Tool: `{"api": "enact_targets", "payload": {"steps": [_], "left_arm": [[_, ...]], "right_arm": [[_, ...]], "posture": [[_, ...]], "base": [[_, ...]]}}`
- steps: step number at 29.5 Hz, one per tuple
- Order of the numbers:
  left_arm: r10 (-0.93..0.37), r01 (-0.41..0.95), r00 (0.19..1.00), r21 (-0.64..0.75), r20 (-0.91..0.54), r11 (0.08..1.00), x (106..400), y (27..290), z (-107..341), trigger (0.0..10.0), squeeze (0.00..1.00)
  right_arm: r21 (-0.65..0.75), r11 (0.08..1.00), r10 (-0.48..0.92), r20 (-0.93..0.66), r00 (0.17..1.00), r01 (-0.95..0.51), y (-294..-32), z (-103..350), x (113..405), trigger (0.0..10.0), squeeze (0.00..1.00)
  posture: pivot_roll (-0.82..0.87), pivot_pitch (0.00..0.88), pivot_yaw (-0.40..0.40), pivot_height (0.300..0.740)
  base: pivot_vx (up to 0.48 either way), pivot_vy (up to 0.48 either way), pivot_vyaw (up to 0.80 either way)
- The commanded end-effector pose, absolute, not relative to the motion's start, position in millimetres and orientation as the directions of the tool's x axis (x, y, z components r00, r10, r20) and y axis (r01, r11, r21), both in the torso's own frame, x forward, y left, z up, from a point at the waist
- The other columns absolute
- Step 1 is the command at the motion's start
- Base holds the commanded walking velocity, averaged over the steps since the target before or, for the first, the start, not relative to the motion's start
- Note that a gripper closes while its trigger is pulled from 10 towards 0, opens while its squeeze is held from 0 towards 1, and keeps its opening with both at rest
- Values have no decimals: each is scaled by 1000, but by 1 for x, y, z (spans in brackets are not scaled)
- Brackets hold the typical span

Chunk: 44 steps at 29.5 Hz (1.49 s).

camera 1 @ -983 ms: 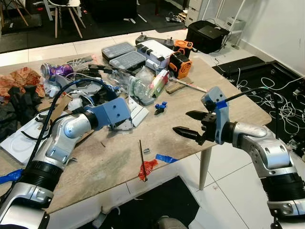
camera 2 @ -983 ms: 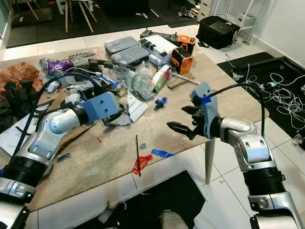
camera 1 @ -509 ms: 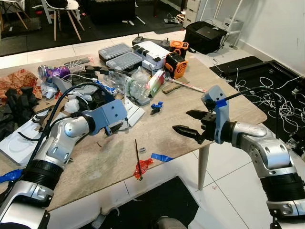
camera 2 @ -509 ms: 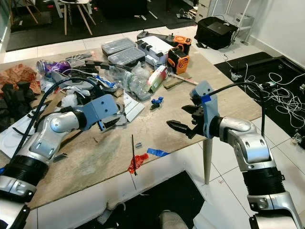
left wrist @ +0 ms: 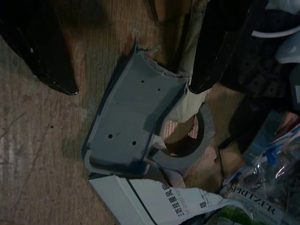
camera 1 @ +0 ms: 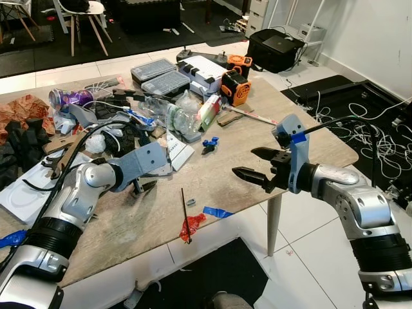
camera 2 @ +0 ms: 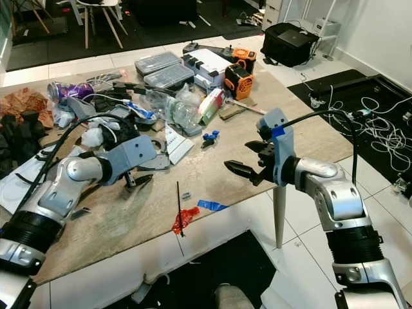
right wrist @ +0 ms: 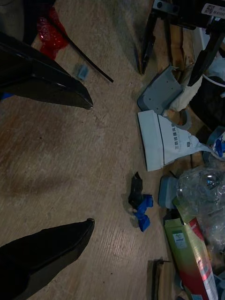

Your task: Picking trash to rubbish bin

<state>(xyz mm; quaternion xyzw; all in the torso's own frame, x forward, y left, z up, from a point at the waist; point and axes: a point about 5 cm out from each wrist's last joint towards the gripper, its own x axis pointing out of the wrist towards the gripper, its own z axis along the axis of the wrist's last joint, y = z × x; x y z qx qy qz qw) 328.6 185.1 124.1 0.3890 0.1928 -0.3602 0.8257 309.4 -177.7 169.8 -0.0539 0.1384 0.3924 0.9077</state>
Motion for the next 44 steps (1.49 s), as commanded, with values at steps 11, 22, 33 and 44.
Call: {"api": "enact_targets", "payload": {"steps": [11,22,33,44], "left_arm": [[-442,755,654,494,-614,431,329,177,115,10000,0],[-425,754,656,521,-623,400,332,173,116,10000,0],[-416,753,657,522,-629,400,333,170,113,10000,0],[-412,762,646,510,-643,399,333,167,108,0,0]], "right_arm": [[0,704,687,-253,681,-710,-181,183,311,10000,0],[10,707,688,-242,684,-708,-180,184,311,10000,0],[42,701,692,-283,664,-712,-180,174,309,10000,0],[49,698,697,-273,663,-714,-179,175,310,10000,0]], "posture": [[-31,0,5,740],[-35,0,10,740],[-28,0,10,740],[-33,0,4,740]], "base": [[0,0,0],[0,0,0],[0,0,0],[0,0,0]]}}
